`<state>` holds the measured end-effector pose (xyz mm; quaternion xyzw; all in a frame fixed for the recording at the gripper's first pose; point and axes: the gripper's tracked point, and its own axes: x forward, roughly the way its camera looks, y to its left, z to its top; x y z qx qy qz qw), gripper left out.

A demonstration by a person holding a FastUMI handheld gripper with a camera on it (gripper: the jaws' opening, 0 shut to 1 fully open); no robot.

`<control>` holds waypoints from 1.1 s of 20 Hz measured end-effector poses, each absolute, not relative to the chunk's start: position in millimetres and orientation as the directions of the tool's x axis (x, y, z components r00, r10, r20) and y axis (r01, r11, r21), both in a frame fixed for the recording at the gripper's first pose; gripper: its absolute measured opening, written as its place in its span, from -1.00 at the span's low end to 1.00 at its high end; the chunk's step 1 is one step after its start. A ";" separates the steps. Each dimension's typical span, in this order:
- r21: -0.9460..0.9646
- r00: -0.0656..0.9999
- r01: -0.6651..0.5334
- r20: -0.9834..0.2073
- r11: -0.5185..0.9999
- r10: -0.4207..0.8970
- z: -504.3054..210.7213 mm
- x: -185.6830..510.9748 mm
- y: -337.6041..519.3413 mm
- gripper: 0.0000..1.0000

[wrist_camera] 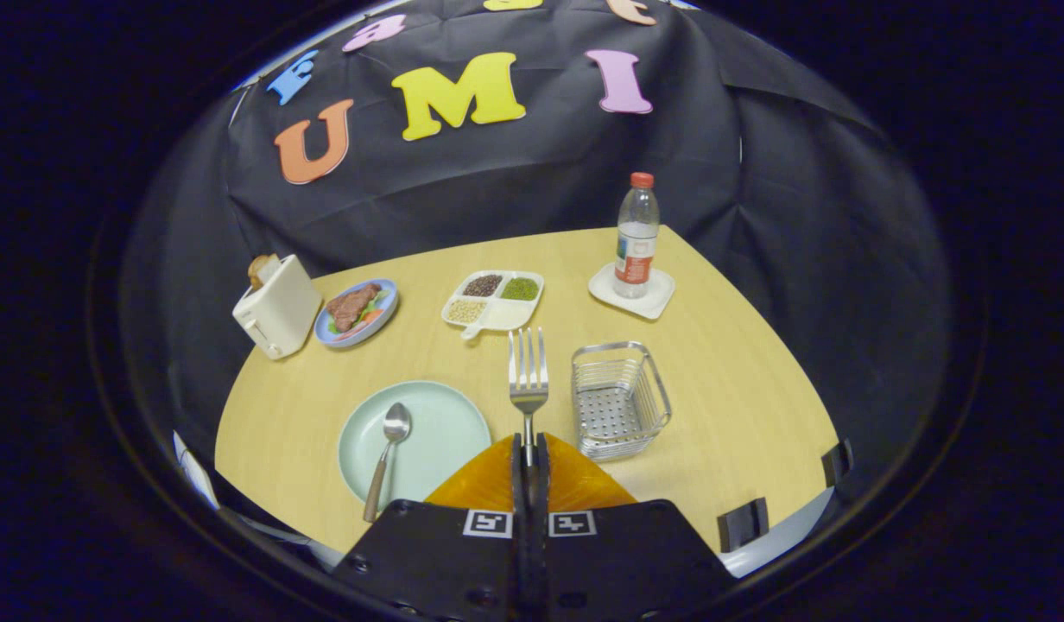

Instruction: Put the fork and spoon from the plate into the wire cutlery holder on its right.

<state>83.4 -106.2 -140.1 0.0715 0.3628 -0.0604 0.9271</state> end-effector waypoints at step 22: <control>0.141 0.711 0.211 -0.701 0.967 -0.053 -164.8 112.4 -167.7 -0.90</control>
